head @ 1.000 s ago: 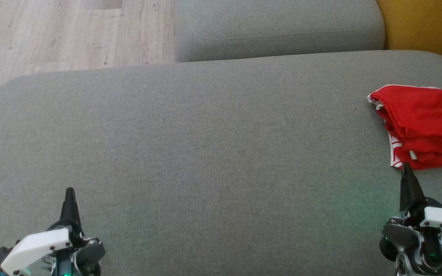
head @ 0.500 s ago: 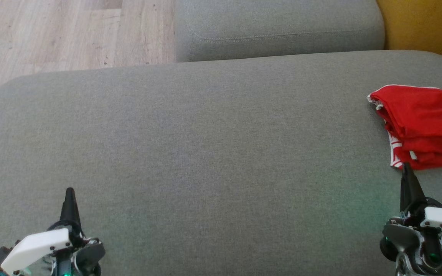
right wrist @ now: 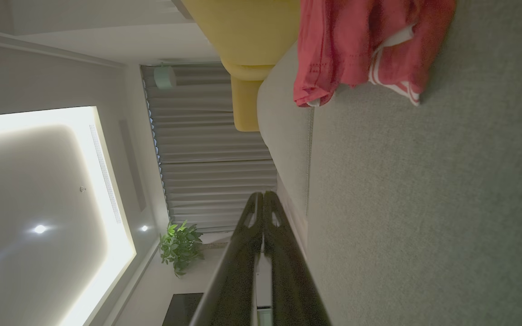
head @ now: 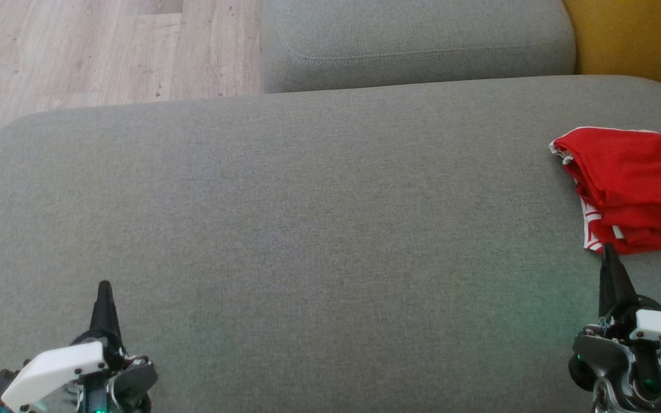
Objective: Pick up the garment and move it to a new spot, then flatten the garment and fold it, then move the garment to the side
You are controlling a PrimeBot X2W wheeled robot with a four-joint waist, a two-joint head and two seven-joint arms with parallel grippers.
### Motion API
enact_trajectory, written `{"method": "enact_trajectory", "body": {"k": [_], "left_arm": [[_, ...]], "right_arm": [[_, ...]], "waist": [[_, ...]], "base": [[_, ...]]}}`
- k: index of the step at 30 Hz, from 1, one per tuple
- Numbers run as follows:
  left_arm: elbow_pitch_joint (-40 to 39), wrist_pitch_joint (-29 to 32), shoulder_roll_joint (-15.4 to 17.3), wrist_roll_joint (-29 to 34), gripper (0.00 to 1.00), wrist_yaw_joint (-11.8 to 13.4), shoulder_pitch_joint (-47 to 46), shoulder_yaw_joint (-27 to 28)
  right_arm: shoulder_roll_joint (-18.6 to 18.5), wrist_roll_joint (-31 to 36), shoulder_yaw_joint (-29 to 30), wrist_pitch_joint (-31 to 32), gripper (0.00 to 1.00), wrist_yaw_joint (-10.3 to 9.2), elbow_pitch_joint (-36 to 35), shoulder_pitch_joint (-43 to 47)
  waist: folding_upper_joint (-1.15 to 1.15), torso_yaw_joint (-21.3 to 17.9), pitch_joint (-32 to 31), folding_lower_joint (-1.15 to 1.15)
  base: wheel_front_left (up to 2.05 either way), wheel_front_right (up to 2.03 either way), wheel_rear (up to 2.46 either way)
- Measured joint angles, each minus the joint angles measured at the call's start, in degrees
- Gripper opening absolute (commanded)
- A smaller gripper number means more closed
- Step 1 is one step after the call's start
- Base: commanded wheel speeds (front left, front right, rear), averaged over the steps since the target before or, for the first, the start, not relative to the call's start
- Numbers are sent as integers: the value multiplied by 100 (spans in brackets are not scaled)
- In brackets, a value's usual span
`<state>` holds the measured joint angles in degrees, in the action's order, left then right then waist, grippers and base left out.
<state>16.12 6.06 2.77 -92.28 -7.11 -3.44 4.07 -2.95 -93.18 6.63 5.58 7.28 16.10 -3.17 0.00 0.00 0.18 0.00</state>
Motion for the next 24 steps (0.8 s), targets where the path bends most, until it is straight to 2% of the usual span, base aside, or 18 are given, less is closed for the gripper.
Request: {"method": "enact_trajectory", "body": {"k": [24], "left_arm": [[0, 0, -2, -1, 0, 0, 0, 7]], "right_arm": [[7, 16, 33, 8, 0, 0, 0, -1]], "waist": [[0, 0, 0, 0]], "base": [[0, 0, 0]]}}
